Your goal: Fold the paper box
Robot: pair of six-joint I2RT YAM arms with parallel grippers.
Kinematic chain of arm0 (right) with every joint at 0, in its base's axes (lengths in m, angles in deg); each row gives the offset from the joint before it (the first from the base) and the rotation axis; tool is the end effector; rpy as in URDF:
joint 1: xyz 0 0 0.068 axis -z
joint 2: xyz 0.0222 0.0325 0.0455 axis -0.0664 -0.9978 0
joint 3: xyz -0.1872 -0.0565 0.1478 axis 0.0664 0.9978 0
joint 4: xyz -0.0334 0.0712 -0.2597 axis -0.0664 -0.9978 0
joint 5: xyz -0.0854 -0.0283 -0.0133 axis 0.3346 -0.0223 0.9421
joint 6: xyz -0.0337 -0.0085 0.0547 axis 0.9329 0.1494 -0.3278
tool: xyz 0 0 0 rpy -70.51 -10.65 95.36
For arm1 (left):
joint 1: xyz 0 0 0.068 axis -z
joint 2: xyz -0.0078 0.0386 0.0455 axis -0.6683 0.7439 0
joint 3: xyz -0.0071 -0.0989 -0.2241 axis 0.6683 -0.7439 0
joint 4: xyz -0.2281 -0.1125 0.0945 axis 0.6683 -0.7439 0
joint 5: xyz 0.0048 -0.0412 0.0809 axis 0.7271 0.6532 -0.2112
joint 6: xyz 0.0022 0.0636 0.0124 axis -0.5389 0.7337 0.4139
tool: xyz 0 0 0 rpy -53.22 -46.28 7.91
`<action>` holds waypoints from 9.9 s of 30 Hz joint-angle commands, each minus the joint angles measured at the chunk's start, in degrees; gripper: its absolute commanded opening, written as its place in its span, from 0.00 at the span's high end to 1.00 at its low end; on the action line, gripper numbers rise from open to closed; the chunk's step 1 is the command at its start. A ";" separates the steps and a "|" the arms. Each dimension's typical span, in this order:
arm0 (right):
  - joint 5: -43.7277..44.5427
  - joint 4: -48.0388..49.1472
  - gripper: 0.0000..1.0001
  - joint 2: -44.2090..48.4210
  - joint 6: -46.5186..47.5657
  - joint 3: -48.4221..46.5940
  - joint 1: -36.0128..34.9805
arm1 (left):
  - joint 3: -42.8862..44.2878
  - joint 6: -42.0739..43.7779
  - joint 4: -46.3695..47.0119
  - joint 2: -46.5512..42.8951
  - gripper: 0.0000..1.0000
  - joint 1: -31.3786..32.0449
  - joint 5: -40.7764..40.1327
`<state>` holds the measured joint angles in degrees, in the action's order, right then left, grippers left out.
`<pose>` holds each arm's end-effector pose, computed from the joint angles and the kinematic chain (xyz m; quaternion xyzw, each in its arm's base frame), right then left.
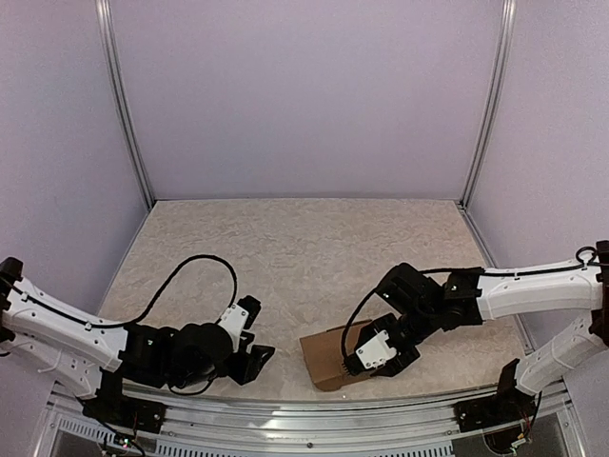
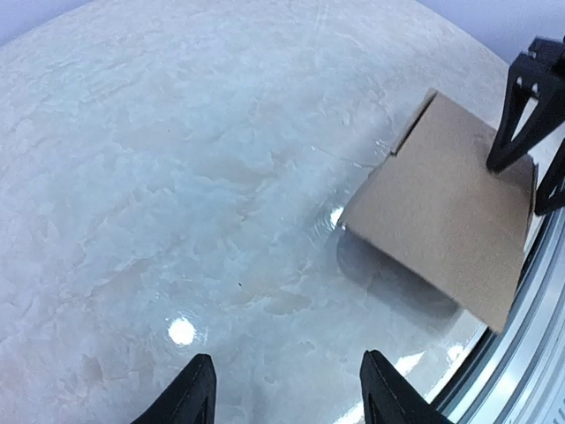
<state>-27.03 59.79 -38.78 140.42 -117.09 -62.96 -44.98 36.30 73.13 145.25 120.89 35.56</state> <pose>0.1300 0.2429 0.1454 -0.8342 0.4783 0.1289 0.2423 0.0754 -0.2568 0.1270 0.2657 0.8398 -0.2026 0.4278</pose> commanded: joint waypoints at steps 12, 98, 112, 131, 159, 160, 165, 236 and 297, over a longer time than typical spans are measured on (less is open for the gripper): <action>0.26 -6.96 0.36 5.17 -3.04 -5.62 3.15 | 15.30 -2.55 -3.52 9.50 0.41 -2.61 -1.51; -16.03 -5.37 0.93 -12.60 -12.83 -9.24 23.12 | 7.78 -10.46 13.64 17.32 0.34 -15.28 13.86; -17.63 -7.41 0.88 -11.88 -14.13 -18.33 17.67 | 3.17 -14.92 12.99 13.31 0.34 -17.57 14.15; -12.54 -9.30 0.86 -17.15 -17.34 -21.48 15.91 | 3.75 -13.47 11.13 2.81 0.32 -20.35 21.89; -17.06 -6.79 0.91 -28.65 -24.86 -28.07 22.50 | 13.67 -2.95 -0.87 7.11 0.35 -11.67 13.89; -17.99 -7.44 0.92 -29.59 -24.62 -28.73 23.14 | 14.26 -2.08 -1.32 7.40 0.35 -11.45 13.79; -21.07 -9.25 0.92 -31.87 -23.41 -29.56 25.62 | 17.71 2.01 -5.86 8.19 0.35 -9.36 11.04; -36.88 -26.41 1.00 -49.21 -20.40 -38.81 29.59 | 27.88 62.97 4.13 24.81 0.31 -1.69 12.52; -22.25 -17.30 0.85 -36.79 -25.68 -38.76 29.85 | 21.50 33.66 13.90 26.85 0.39 -11.27 4.78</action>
<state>-49.33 43.95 -74.86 113.86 -155.23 -29.80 -23.21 73.15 81.94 169.40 112.83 41.14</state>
